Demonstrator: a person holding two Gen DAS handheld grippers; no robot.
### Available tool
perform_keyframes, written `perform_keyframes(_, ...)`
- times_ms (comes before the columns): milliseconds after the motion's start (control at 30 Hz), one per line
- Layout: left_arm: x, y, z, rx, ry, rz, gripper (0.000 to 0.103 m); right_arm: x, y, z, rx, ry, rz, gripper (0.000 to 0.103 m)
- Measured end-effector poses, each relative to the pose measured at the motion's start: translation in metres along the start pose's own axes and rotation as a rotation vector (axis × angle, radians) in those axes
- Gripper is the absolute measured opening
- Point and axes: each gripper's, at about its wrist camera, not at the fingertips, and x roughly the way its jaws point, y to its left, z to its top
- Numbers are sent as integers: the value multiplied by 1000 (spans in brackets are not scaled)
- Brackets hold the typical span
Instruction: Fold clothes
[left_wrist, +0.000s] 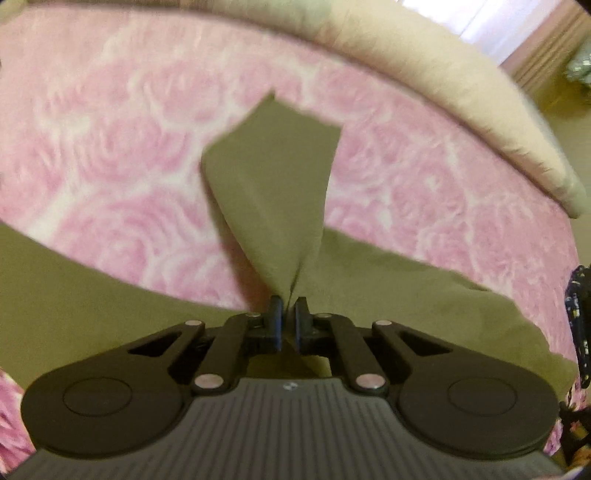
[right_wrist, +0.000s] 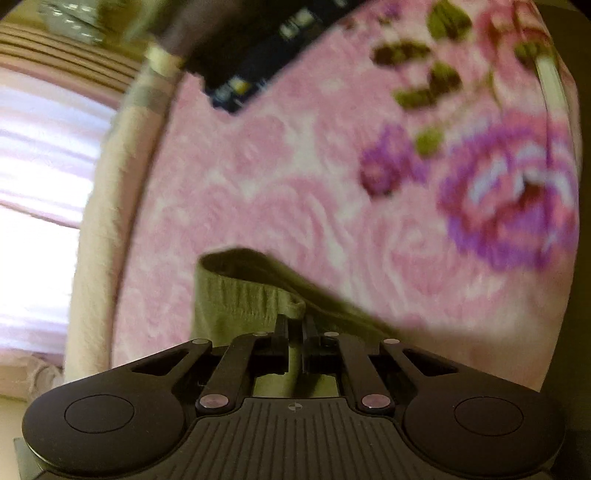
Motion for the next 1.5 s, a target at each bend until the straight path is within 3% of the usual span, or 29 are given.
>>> perform_keyframes(200,-18,3,-29,52,36,46,4,-20,1,2,-62,24,-40,4)
perform_keyframes(400,-29,5,-51,66,20,71,4,-28,-1,-3,-77,32,-84,4)
perform_keyframes(800,-15,13,-73,97,44,122,4,-25,-12,-4,-99,68,-169,4)
perform_keyframes(900,0,16,-80,99,83,155,13,-16,-11,-5,-128,92,-214,5)
perform_keyframes(933,3,15,-82,106,93,171,15,-13,-10,-5,-139,102,-230,16)
perform_keyframes(967,2,13,-83,118,96,184,18,-12,-5,-4,-169,109,-255,47)
perform_keyframes(1000,0,10,-84,133,101,195,27,-12,3,-3,-220,114,-315,62)
perform_keyframes(1033,-4,7,-85,148,108,207,32,-14,10,-3,-267,108,-348,69)
perform_keyframes(1133,-17,-2,-81,195,121,241,33,-21,37,0,-418,74,-407,69)
perform_keyframes(1200,-21,-13,-68,233,88,244,33,-22,56,4,-491,22,-410,69)
perform_keyframes(1333,-25,-35,-39,306,23,242,34,-9,91,13,-549,-53,-331,69)
perform_keyframes(1500,37,-64,11,402,-43,193,36,36,127,6,-563,-8,-218,69)
